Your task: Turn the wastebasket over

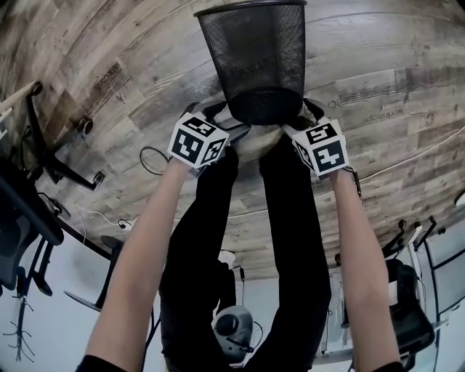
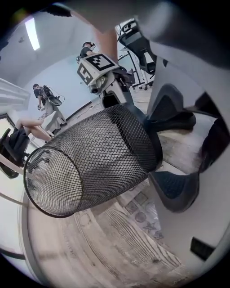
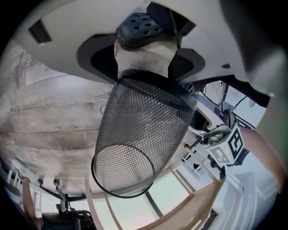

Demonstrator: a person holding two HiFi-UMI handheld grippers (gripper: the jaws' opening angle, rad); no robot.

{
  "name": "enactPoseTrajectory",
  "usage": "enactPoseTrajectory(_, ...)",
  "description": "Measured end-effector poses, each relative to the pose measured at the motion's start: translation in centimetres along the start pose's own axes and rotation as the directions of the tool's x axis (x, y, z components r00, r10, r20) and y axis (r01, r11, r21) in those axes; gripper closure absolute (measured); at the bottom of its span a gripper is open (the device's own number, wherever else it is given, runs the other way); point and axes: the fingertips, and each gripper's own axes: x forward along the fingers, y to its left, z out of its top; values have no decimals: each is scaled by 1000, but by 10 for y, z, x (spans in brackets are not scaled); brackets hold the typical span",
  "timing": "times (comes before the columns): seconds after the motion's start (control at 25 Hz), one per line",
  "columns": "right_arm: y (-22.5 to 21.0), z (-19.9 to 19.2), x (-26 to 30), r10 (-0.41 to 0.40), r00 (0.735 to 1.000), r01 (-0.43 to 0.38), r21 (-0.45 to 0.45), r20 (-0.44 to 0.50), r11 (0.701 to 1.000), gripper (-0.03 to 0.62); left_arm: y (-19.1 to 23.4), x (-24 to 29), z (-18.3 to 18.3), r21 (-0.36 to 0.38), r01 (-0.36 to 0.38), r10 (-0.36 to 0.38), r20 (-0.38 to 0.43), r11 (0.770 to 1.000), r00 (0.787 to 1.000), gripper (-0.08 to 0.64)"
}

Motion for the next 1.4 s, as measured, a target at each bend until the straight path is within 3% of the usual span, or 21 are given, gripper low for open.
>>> enactPoseTrajectory(0.28, 3, 0, -6, 23, 1000, -23, -16, -15, 1000, 249, 0, -1, 2, -16, 10, -10, 6, 1000, 1000, 196)
enactPoseTrajectory(0.6, 24, 19, -49, 23, 994, -49, 254, 106, 966, 242, -19, -23, 25, -2, 17, -17, 34, 1000, 999, 196)
enactPoseTrajectory(0.8, 22, 40, -49, -102, 986, 46, 380, 130, 924, 216, -10, -53, 53, 40, -9, 7, 47, 999, 999, 196)
enactPoseTrajectory(1.04, 22, 51, -35, -110, 988, 58, 404, 106, 913, 179, 6, -87, 114, 110, -72, 58, 127, 991, 990, 196)
enactPoseTrajectory(1.2, 13, 42, -27, -162, 984, 121, 406, 68, 906, 178, 7, -92, 153, 154, -77, 52, 163, 985, 985, 196)
enactPoseTrajectory(1.4, 5, 38, -25, -177, 983, 146, 387, 46, 911, 178, 4, -81, 192, 282, -99, 49, 179, 954, 983, 195)
